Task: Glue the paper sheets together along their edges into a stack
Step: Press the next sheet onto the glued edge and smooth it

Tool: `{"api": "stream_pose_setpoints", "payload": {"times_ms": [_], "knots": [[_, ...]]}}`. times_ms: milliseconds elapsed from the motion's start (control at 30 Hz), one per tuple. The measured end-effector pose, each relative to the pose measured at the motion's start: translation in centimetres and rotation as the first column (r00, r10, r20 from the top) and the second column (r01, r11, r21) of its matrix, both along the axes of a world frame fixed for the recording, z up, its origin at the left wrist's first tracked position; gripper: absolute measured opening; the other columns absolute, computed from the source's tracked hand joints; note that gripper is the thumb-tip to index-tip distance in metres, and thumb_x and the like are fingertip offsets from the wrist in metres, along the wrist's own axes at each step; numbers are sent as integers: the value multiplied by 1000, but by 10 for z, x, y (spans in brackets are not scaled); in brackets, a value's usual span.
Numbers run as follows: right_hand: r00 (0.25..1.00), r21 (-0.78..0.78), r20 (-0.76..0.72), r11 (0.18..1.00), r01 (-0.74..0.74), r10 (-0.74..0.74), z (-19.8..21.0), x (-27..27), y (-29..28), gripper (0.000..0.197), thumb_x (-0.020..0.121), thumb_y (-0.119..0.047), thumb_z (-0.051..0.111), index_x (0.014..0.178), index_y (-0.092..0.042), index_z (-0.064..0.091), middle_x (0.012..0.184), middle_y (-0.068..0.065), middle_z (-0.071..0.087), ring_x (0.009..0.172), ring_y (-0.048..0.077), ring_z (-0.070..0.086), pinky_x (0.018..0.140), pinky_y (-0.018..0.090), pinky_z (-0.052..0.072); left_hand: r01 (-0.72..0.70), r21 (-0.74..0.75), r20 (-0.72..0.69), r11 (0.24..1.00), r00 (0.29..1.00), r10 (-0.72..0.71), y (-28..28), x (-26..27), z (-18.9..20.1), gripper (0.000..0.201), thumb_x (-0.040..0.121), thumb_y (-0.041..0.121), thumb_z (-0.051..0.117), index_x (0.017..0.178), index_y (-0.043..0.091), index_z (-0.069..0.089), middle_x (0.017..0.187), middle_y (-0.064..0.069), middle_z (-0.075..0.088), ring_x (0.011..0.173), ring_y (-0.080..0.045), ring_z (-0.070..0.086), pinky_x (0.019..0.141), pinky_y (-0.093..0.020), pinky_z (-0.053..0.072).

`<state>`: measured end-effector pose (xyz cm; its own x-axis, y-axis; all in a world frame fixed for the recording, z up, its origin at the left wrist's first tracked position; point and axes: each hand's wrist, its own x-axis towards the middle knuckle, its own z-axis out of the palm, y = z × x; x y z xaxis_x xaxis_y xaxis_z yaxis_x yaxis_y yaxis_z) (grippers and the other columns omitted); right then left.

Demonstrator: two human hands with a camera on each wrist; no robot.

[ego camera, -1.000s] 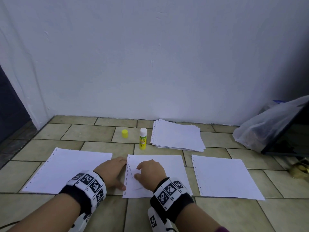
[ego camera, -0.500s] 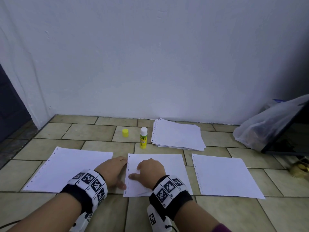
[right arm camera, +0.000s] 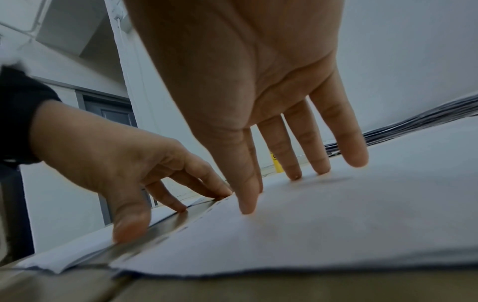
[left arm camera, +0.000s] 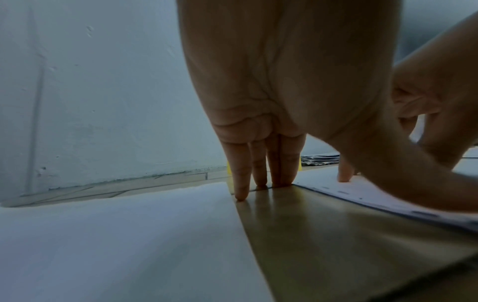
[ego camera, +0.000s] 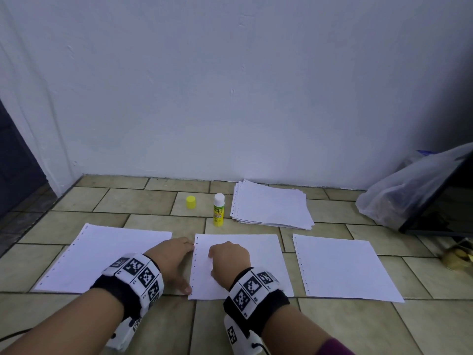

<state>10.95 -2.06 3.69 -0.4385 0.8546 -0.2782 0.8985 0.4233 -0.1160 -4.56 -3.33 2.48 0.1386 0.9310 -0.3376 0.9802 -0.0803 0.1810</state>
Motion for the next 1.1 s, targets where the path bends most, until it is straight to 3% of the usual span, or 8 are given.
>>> {"api": "stream_pose_setpoints", "payload": {"times_ms": [200,433,533,633,700,867,1000,1100], "knots": [[1000,-2,12,1000,-11,11,0,-2,-3,38,94,-9,47,131,-11,45,130,16,42,120,32,41,87,36,42,-49,9,-76,999,996,49,-2,14,3,94,66,51,81,137,14,31,135,1,39,121,-18,48,99,-29,41],[1000,6,3,1000,-1,1,-6,-11,-1,42,95,-6,43,136,-5,34,144,14,27,130,30,31,97,43,36,-15,50,-179,999,984,23,0,20,-2,102,67,54,78,142,16,22,144,3,29,130,-17,37,104,-35,41],[996,-103,-9,991,-86,86,-8,1,11,65,93,-18,52,149,-14,19,157,4,13,143,22,19,112,53,21,-24,49,-196,999,980,33,0,19,-3,103,66,57,78,144,19,22,144,4,31,131,-16,36,105,-37,40],[1000,-192,-8,981,-16,14,-8,25,22,76,94,-37,55,153,-19,10,160,-3,9,144,19,22,117,52,9,3,49,-228,999,974,8,1,17,-4,105,65,61,75,145,20,21,145,4,28,133,-17,30,106,-38,38],[996,-205,-33,976,79,-87,-7,45,29,78,92,-43,56,152,-18,12,158,-1,19,141,22,30,118,50,12,31,35,-265,999,964,-20,1,17,-3,107,67,64,72,147,19,19,148,4,25,136,-18,24,108,-41,34],[945,-206,-11,925,319,-328,-4,93,43,84,79,-44,72,141,-12,26,132,5,52,122,27,51,104,43,41,60,4,-334,998,941,-56,-1,20,0,106,73,64,65,151,15,12,154,3,17,140,-20,17,114,-47,23],[957,-146,57,945,291,-286,-3,94,42,80,78,-42,73,136,-8,30,132,7,49,124,26,47,102,41,42,127,-15,-386,992,914,-123,2,25,11,99,70,67,67,144,14,27,146,-2,30,134,-20,26,111,-45,26],[949,8,201,969,248,-244,1,85,37,77,79,-48,70,137,-11,34,141,11,34,134,29,28,104,42,38,144,-10,-412,990,901,-135,10,35,22,92,69,77,60,133,13,42,134,-3,41,125,-21,34,101,-39,32]]}}
